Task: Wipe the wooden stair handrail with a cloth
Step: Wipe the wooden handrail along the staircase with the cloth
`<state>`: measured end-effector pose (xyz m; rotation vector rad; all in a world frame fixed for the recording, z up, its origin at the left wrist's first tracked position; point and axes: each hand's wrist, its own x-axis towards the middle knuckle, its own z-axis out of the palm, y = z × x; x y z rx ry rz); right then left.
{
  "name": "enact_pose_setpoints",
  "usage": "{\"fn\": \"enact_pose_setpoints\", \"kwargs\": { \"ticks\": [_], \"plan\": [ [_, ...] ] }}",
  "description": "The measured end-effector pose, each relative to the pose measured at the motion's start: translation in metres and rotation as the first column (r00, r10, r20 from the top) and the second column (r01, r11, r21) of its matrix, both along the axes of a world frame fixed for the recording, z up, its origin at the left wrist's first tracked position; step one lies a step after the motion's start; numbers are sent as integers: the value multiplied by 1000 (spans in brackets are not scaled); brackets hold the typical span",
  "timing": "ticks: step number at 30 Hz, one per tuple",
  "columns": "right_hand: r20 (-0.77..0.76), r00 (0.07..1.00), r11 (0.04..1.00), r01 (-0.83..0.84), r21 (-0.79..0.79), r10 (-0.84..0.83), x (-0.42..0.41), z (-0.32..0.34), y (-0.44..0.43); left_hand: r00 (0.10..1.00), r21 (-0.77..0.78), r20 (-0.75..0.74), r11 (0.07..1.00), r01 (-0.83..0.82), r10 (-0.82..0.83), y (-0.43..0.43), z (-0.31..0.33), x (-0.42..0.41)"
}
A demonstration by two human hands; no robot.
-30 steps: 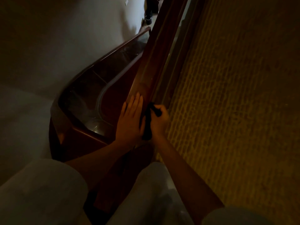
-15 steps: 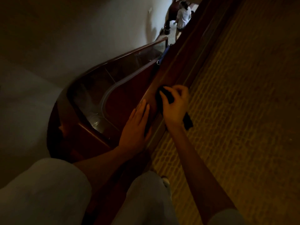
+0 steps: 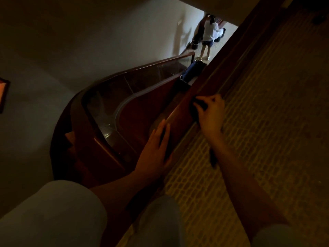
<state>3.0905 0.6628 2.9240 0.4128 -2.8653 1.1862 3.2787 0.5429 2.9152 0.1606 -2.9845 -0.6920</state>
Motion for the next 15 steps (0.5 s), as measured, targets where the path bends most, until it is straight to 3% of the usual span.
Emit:
{"fn": "enact_pose_setpoints", "kwargs": {
  "ticks": [3, 9, 15],
  "plan": [
    [20, 999, 999, 30, 45, -31, -18, 6, -27, 1000, 9, -23, 1000, 8, -8, 0, 0, -2],
    [-52, 962, 963, -270, -4, 270, 67, 4, -27, 993, 83, -119, 996, 21, -11, 1, 4, -2],
    [24, 981, 981, -192, -25, 193, 87, 5, -7, 986, 172, -164, 984, 49, -20, 1, 4, 0]
  ]
}}
